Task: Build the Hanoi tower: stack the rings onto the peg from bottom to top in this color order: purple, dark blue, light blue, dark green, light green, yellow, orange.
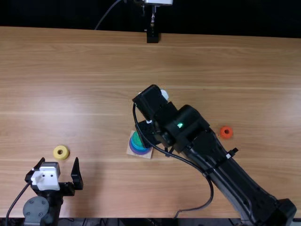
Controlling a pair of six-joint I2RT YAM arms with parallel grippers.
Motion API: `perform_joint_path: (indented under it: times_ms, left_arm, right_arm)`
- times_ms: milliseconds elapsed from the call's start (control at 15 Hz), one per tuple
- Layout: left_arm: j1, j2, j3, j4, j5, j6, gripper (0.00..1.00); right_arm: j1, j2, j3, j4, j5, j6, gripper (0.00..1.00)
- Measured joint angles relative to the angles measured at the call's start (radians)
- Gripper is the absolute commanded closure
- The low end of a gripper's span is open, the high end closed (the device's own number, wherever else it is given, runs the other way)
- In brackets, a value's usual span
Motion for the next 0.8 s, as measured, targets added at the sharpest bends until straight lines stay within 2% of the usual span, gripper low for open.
perform_joint_path:
  times_ms: [200,800]
  left_arm:
    - [0.000,0.000,0.000,0.000,0.000,0.000,0.00]
    - [0.000,0.000,0.000,-0.001,0.000,0.000,0.00]
  right_arm:
    - [0.029,0.000,0.050,0.001,0.000,0.028,1.00]
    - [0.031,0.005,0.055,0.010,-0.001,0.038,1.00]
